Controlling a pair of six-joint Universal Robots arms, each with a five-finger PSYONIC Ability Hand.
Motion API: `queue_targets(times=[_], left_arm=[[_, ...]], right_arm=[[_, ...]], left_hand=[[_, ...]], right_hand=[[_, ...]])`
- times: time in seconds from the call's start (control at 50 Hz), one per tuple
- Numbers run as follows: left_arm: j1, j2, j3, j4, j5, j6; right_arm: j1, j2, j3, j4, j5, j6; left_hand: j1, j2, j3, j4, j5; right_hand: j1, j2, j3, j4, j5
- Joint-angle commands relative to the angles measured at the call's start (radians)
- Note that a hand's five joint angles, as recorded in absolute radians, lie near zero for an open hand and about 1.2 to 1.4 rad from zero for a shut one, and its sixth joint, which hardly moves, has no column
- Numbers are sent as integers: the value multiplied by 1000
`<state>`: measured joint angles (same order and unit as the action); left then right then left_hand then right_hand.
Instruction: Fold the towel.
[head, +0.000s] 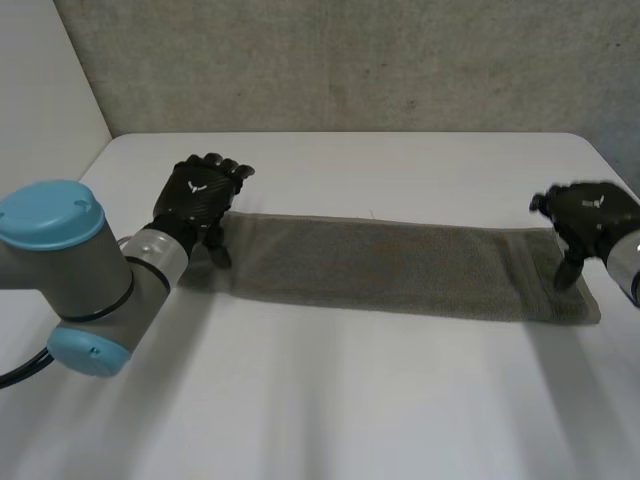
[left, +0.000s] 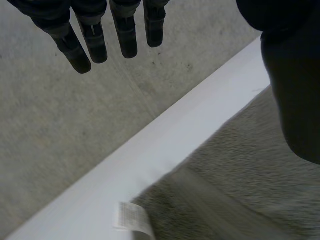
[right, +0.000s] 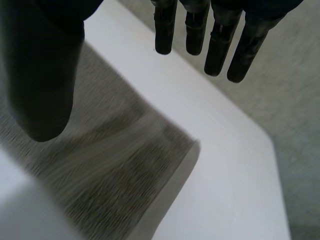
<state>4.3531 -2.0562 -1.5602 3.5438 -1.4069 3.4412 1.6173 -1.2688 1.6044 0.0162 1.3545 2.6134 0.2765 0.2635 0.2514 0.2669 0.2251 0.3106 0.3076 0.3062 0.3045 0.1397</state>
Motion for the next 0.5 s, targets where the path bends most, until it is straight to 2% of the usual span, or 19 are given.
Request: queue_targets(times=[0.02,0.12,0.26,0.3,0.32,0.36,0.38,0.4,0.5], left_arm=[[-4,11,-26,1,2,-79],[-6,10,-27,3,2,-79],[0,8,-35,24,2,-79],[-1,8,-38,24,2,-79],[-1,8,-38,24,2,-79],[-6,8,-43,27,2,-79],[-6,8,-43,27,2,-79],[-9,8,-43,27,2,-79],[-10,10,-46,29,2,-79]], right_arm=[[-65,51,63,-15,-38,-30],[-73,126,51,-33,-37,-39],[-88,184,38,-65,-25,-78],[-92,201,32,-78,-23,-84],[-92,201,32,-78,-23,-84],[-102,203,26,-96,-18,-84],[-102,203,26,-96,-18,-84],[-111,203,26,-113,-14,-84],[-131,201,14,-140,9,-90]], left_hand=[[-78,-65,-53,-68,-201],[-78,-65,-53,-68,-201],[-78,-65,-53,-68,-201],[-81,-68,-55,-71,-204],[-81,-68,-55,-71,-204],[-81,-68,-55,-71,-204],[-81,-68,-55,-71,-204],[-81,-68,-55,-71,-204],[-81,-68,-55,-71,-204]], right_hand=[[115,118,119,121,111],[206,209,210,212,202],[221,224,225,227,217],[439,442,444,445,436],[441,444,445,447,437],[952,955,956,958,948],[955,958,959,961,951],[1084,1087,1089,1090,1081],[1086,1089,1090,1092,1082]])
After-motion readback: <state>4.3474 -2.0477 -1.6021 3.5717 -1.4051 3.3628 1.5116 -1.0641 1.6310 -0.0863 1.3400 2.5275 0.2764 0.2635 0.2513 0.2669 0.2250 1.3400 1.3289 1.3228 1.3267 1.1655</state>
